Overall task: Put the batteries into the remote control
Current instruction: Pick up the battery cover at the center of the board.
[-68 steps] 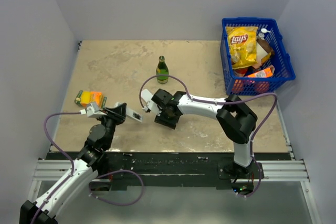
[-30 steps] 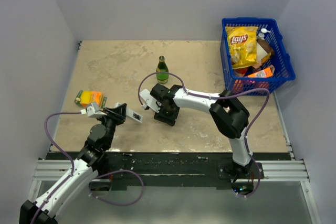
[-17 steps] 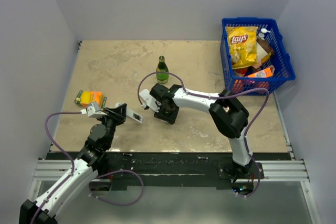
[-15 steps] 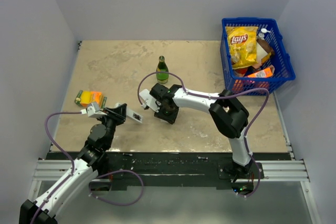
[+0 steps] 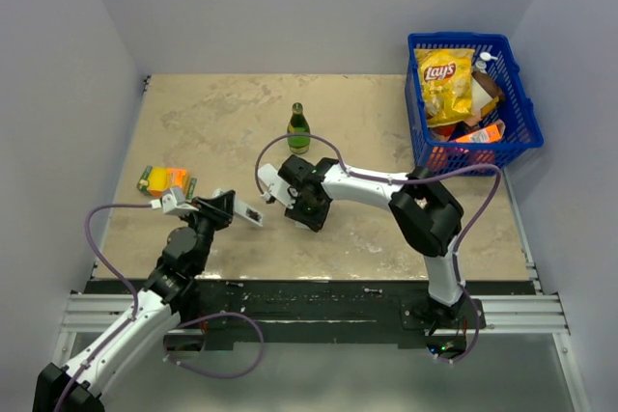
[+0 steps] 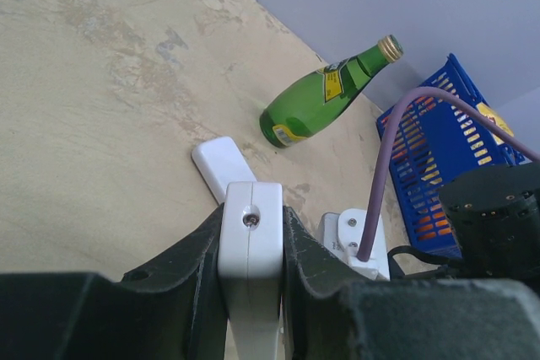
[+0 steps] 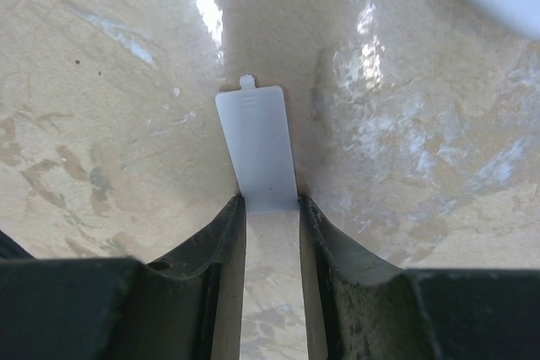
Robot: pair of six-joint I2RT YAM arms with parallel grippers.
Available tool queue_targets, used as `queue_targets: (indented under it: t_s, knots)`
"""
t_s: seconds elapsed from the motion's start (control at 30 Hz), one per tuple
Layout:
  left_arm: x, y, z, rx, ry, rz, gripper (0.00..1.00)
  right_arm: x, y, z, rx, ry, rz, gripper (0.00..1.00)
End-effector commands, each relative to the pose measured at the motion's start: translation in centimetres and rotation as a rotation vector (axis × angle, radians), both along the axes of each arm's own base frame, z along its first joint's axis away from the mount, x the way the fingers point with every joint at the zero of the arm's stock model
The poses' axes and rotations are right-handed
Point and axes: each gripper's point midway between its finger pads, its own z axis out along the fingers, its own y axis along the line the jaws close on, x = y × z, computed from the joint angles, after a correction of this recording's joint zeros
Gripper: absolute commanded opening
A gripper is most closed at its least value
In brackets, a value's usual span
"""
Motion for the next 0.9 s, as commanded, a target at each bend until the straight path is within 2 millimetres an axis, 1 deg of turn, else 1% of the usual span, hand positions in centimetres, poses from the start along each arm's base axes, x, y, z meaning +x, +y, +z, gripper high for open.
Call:
queue_targets:
  t_s: [0.0, 0.03, 0.17, 0.2, 0.27, 0.3, 0.33, 0.43, 0.47, 0.6, 0.7, 0.87]
  knots:
    - [0.0, 0.0, -1.4, -0.044, -0.009, 0.003, 0.00, -0.5, 0.8, 2.1, 0.078, -0.008, -0.011, 0.10]
    - [0.0, 0.0, -1.5, -0.048, -0.007, 0.004, 0.00, -0.5, 0.8, 2.5, 0.088, -0.015, -0.017, 0.09]
    - [0.1, 0.5, -1.9, -0.076, -0.006, 0.034, 0.00, -0.5, 0.7, 3.3, 0.107, -0.029, -0.030, 0.06]
    - [0.0, 0.5, -2.3, -0.090, -0.002, 0.039, 0.00, -0.5, 0.8, 3.4, 0.113, -0.035, -0.033, 0.05]
    - [0.0, 0.6, -2.3, -0.110, -0.011, 0.044, 0.00, -0.5, 1.0, 4.1, 0.136, -0.044, -0.039, 0.03]
    - [-0.1, 0.6, -2.8, -0.120, -0.006, 0.041, 0.00, -0.5, 1.1, 4.2, 0.145, -0.044, -0.040, 0.03]
    - [-0.2, 0.5, -2.9, -0.129, -0.009, 0.038, 0.00, -0.6, 1.2, 4.5, 0.156, -0.045, -0.043, 0.03]
    - [-0.4, 0.4, -3.3, -0.163, -0.017, 0.028, 0.00, -0.5, 1.8, 5.9, 0.203, -0.052, -0.060, 0.01]
    - [-0.5, 0.2, -3.3, -0.176, -0.029, 0.018, 0.00, -0.6, 2.2, 6.8, 0.232, -0.057, -0.061, 0.01]
    - [-0.6, 0.0, -3.5, -0.193, -0.026, 0.003, 0.00, -0.4, 2.9, 8.8, 0.291, -0.081, -0.082, 0.00]
    - [-0.7, -0.3, -3.6, -0.197, -0.024, -0.009, 0.00, -0.6, 3.0, 9.8, 0.312, -0.093, -0.085, 0.00]
    - [-0.6, -0.4, -4.1, -0.198, 0.001, -0.013, 0.00, -0.3, 3.0, 11.3, 0.336, -0.135, -0.107, 0.00]
